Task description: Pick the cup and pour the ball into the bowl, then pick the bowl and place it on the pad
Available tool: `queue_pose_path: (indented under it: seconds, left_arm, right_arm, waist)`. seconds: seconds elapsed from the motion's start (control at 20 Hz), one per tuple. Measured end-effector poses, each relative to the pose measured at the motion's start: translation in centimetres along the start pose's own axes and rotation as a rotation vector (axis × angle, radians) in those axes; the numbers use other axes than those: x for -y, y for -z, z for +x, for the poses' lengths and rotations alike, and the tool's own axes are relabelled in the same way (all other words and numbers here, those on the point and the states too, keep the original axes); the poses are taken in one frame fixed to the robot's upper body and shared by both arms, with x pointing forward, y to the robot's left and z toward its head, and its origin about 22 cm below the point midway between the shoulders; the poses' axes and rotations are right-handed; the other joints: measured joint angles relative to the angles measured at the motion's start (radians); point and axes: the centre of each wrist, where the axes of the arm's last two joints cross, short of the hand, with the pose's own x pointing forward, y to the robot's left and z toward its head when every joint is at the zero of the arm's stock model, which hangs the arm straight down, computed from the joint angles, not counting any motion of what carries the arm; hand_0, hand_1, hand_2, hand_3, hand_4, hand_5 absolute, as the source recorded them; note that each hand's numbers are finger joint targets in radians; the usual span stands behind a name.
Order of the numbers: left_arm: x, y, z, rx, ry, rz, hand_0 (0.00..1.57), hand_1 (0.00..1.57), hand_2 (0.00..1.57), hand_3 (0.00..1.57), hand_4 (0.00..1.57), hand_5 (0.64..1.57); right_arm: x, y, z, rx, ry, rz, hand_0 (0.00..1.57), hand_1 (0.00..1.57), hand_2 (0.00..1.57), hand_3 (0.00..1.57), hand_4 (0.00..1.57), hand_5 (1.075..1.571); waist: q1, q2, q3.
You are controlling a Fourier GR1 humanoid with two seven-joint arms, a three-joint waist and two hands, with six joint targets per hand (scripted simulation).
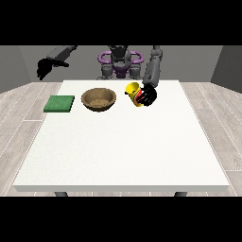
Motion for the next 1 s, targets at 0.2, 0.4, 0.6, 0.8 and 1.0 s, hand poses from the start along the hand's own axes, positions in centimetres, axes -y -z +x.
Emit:
queue_pose_path:
  seconds: [0.2,0.4,0.6,0.8,1.0]
  left_arm:
    - [2.3,-1.0,1.4,0.042,0.178,-0.084,1.34,1.34,1.57,1.57,0.94,1.561]
    - [5.9,-2.3,4.0,0.101,0.314,-0.185,1.24,1.24,1.57,1.57,0.87,1.563]
    - [9.3,-3.7,7.7,0.151,0.411,-0.289,1.24,1.24,1.57,1.57,0.87,1.563]
    - [11.0,-3.3,11.8,0.194,0.505,-0.352,0.76,0.76,1.57,1.57,0.8,1.564]
    - [11.9,-2.4,15.6,0.309,0.659,-0.398,0.68,0.68,1.57,1.57,0.78,1.569]
  right_arm:
    - [0.5,-1.2,-2.1,-0.082,0.018,-0.015,0.0,0.0,0.16,0.29,0.4,1.566]
    - [0.7,-1.9,-3.7,-0.158,0.026,-0.03,0.0,0.0,0.08,0.18,0.56,1.561]
    - [2.3,-3.8,-5.3,-0.217,0.028,-0.074,0.0,0.0,0.1,0.2,0.68,1.549]
    - [3.3,-4.9,-6.3,-0.252,0.029,-0.096,0.0,0.0,0.1,0.16,0.72,1.543]
    - [3.8,-5.9,-7.3,-0.283,0.036,-0.11,0.0,0.0,0.17,0.33,0.73,1.54]
  waist:
    - [0.006,-0.089,0.0009]
    - [0.013,-0.163,0.0017]
    - [0.055,-0.222,-0.0001]
    - [0.077,-0.254,-0.0021]
    - [0.094,-0.282,-0.0025]
